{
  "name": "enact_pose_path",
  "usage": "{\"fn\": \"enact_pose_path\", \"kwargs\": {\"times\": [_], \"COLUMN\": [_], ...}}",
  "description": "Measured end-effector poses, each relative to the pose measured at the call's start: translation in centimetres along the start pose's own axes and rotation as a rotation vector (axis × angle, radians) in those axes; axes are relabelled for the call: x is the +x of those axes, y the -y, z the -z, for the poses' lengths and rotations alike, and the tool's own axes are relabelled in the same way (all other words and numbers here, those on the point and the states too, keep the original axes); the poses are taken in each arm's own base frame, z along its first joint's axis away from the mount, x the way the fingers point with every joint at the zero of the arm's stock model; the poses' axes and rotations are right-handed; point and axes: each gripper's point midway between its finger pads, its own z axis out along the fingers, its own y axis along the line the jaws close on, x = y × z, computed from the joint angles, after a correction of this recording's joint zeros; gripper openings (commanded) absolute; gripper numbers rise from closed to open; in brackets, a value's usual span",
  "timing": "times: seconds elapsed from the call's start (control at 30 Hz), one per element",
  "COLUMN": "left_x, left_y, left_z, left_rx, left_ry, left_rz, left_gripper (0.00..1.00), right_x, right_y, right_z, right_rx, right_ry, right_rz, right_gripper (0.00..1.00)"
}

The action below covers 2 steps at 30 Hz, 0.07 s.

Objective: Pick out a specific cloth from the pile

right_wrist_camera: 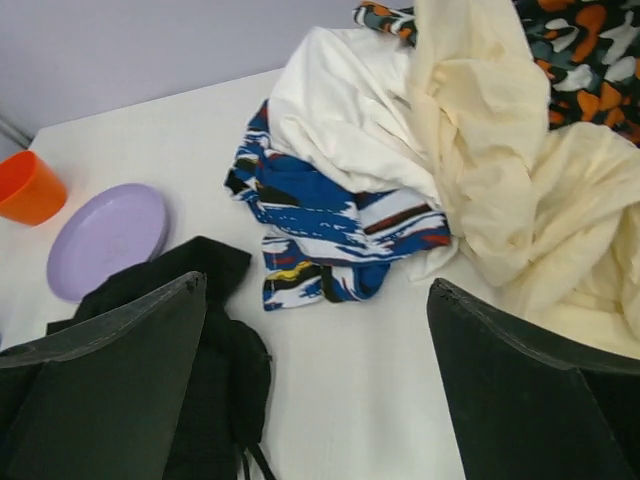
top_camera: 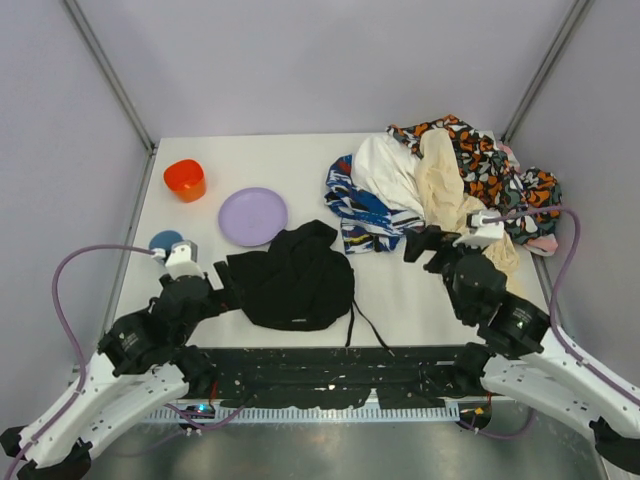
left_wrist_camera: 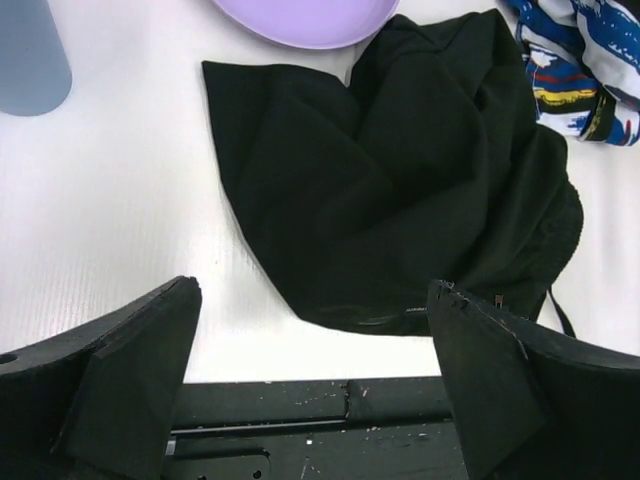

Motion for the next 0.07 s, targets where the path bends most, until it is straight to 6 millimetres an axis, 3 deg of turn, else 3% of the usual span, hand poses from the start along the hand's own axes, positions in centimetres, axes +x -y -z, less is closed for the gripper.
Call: {"fn": "enact_pose_path", "kwargs": {"times": [0.07], "left_x": [0.03], "left_y": [0.02], "left_z": [-0.06], "left_rx": [0.0], "left_ry": [0.0], "left_rz": [0.0], "left_gripper": [1.0], "right_x": [0.66], "right_y": [1.43], "right_z": [0.41], "right_rx": [0.03], "right_ry": [0.011], "right_rz": [0.005], "right_gripper": [0.95]}}
